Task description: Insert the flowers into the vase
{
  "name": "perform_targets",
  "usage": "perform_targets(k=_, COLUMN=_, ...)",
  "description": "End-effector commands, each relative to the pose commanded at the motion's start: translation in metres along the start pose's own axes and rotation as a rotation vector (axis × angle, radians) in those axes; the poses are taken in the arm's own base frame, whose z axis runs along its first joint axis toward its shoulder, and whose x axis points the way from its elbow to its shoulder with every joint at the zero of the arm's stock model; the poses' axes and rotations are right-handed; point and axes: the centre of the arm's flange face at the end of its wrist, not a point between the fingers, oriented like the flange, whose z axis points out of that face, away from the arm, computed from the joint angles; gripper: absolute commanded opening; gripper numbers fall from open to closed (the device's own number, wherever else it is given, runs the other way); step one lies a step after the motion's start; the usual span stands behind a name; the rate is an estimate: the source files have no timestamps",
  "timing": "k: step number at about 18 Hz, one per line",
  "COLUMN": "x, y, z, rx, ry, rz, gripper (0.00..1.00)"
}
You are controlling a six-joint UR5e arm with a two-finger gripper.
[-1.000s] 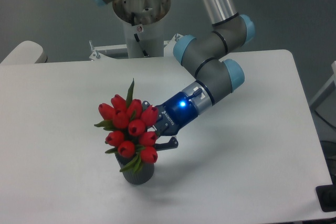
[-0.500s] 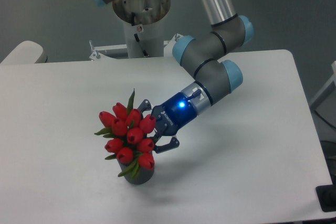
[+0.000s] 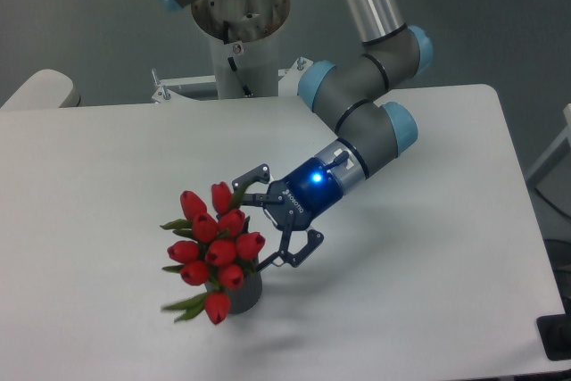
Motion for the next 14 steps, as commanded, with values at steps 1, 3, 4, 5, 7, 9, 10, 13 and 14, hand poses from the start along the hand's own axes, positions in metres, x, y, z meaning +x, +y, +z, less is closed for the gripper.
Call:
perform_targets(k=1, x=-0.002, y=0.001, z=-0.007, rx=0.001, ry=-0.012, rz=0.0, gripper=1.0)
perform_targets(k=3, x=-0.005, y=0.0, z=-0.016, rx=0.002, ry=-0.028, rz=0.003, gripper=1.0)
perform_targets(k=4, x=-0.006, y=-0.001, z=-0.022, rx=0.002, ry=-0.039, rz=0.005, gripper=1.0)
perform_targets(k=5, x=-0.008, y=-0.005, z=-0.031, rx=0.003, ry=-0.053, rz=0.009, gripper=1.0)
perform_targets(k=7, x=-0.014, y=-0.008, z=-0.051, rx=0.005, ry=-0.088, rz=0.016, gripper=1.0)
perform_targets(k=9, x=-0.022, y=-0.017, z=-0.075, rx=0.004, ry=-0.128, rz=0.036, gripper=1.0)
perform_targets(k=10, x=-0.025, y=-0.019, z=-0.088, rx=0.004, ry=-0.15, rz=0.04, gripper=1.0)
perform_targets(k=13, x=-0.033, y=-0.042, z=-0.12, rx=0.003, ry=-0.204, rz=0.064, gripper=1.0)
perform_targets(k=14, x=-0.038, y=-0.05, z=-0.127, rx=0.0, ry=-0.214, rz=0.071, gripper=1.0)
